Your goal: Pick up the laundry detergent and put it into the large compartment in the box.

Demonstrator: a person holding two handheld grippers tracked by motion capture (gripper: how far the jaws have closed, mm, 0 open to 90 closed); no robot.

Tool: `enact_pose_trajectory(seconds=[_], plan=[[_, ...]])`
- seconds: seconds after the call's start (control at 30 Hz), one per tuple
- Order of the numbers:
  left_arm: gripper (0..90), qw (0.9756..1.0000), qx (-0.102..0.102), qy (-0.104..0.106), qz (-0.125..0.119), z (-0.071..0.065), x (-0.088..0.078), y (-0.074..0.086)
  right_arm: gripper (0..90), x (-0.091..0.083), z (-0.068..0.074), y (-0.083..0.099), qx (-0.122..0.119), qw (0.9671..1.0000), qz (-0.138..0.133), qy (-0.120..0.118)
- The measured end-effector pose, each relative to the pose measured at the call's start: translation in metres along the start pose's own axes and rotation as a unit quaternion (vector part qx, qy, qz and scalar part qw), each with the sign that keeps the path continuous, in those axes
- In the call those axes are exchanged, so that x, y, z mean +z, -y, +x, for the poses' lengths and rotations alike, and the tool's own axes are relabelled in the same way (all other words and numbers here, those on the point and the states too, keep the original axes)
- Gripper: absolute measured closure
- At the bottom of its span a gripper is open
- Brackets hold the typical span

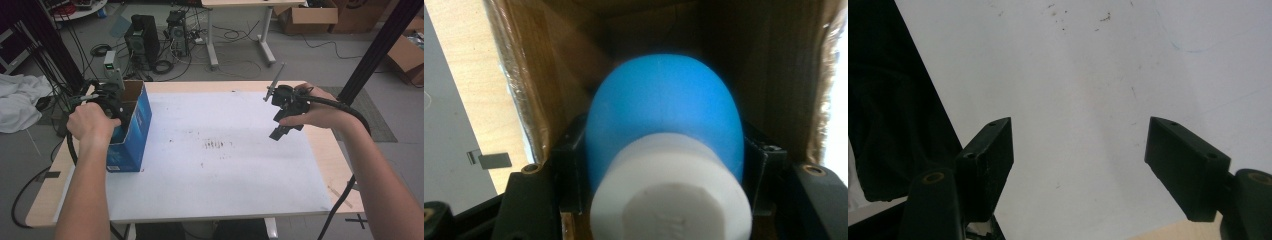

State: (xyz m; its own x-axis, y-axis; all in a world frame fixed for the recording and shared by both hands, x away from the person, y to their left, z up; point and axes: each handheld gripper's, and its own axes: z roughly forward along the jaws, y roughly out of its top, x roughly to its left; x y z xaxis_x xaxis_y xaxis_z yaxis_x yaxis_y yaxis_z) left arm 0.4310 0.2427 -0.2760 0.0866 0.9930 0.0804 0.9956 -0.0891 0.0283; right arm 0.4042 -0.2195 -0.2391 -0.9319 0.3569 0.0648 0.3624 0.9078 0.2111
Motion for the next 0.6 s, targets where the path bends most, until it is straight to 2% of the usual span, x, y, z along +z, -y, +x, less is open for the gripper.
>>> enact_pose_trajectory(seconds=[0.6], plan=[[37.4,1.0000,-0.003,-0.005,-0.001,-0.0024,0.0012,0.0017,27.5,0.0013,0.0011,-0.0009,0.000,1.0000,0.001,0.001]])
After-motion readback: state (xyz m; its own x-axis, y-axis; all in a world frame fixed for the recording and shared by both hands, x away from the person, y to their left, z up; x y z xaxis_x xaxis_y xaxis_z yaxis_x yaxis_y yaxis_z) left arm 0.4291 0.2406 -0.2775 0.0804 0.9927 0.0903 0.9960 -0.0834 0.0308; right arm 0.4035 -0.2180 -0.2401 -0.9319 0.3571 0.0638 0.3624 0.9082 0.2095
